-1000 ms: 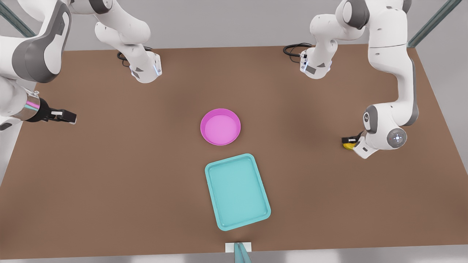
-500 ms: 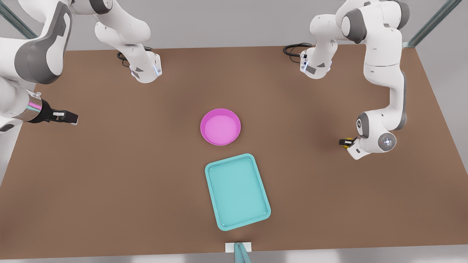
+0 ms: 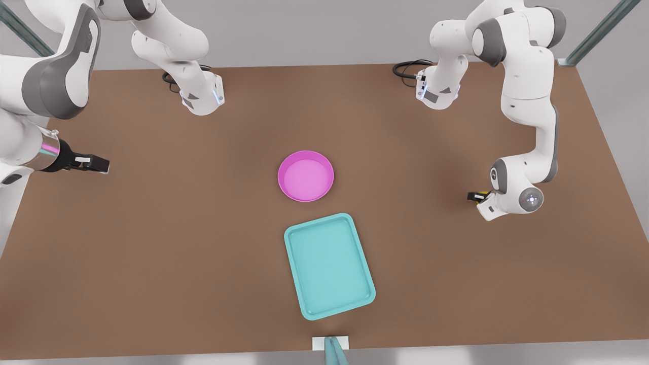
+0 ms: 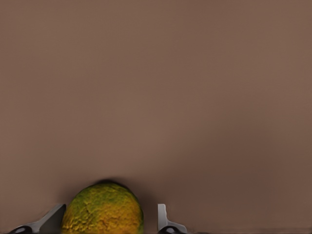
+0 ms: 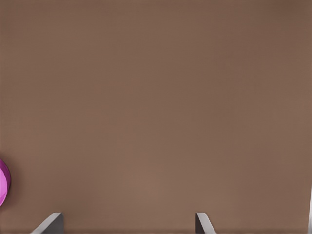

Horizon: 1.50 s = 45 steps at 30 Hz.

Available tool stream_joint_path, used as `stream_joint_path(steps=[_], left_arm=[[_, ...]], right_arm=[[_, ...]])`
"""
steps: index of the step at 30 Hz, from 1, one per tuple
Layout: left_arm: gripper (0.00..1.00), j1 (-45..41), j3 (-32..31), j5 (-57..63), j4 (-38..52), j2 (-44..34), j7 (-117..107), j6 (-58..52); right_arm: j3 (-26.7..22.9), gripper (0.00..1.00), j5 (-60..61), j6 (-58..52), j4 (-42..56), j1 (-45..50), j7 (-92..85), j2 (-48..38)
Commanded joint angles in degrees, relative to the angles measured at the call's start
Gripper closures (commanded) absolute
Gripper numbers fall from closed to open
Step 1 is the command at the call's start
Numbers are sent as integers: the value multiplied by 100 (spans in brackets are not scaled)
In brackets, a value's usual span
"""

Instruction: Place the orange on the plate with the left arm and the plate on the tray with the right arm

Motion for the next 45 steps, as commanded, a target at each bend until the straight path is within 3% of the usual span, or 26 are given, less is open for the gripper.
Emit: stream_joint_path(steps=[1,2,8,11,13,17,20,23,26,27,28,32,34,35,37,39,41,42,43,44,45], left_arm=[[29,0,1,-1,2,3,313,-64],[33,0,1,-1,2,3,322,-56],[33,-9,-8,-1,11,-252,252,-135],[33,-52,-455,-1,20,-427,-81,-187],[33,-648,-1062,-1,90,-621,-678,-521],[33,-2652,-1502,-221,1249,-507,-3279,-1444],[33,-3858,-1546,-353,2059,-59,-4985,-1453],[33,-4544,-1546,-757,3280,653,-6401,-1471],[33,-4632,-1555,-749,3764,1093,-6604,-1435],[28,-4649,-1555,-749,3764,1119,-6595,-1409],[0,-4649,-1555,-740,3747,1137,-6586,-1400],[0,-4640,-1555,-740,3711,1093,-6542,-1462],[0,-3939,-826,-871,3773,-93,-5261,-3911],[0,-3542,-1,-837,3791,-682,-3364,-4968],[0,-3542,1959,-810,3896,-832,-883,-5355],[0,-3524,2620,-828,4115,-753,-820,-5355],[0,-3454,2796,-828,4142,-622,-855,-5338],[0,-2910,2289,-802,4178,-1067,-1005,-5399],[0,-1197,128,-355,3694,-1772,-1566,-5232],[0,-265,-1333,446,3667,-1852,-1849,-5224],[0,-132,-1528,526,3142,-2237,-1805,-4506]], right_arm=[[-1,0,3,-3,2,1,0,-3],[-1,0,3,6,2,1,0,6],[-1,0,3,6,2,1,-9,6],[-10,0,3,6,2,1,-9,24],[-1,0,3,6,2,1,-35,6],[-1,0,3,6,2,1,-27,32],[-10,0,3,6,2,1,-18,33],[-1,0,3,14,2,-8,-18,41],[-1,0,3,6,2,1,-18,76],[-1,0,3,6,2,1,-18,76],[-10,0,3,6,2,1,-27,76],[-10,0,134,41,-164,-8,-27,287],[-10,0,670,725,-770,10,-9,674],[-1,0,1161,1560,-1579,18,9,604],[131,0,1962,2834,-2572,150,17,560],[341,0,2445,4099,-3495,299,17,525],[420,0,2499,4373,-3856,589,35,524],[517,0,2499,4786,-3883,862,35,691],[544,0,2516,5383,-4189,1274,35,657],[544,0,2683,6323,-4708,1740,35,604],[781,0,2771,7256,-5139,1978,79,648]])
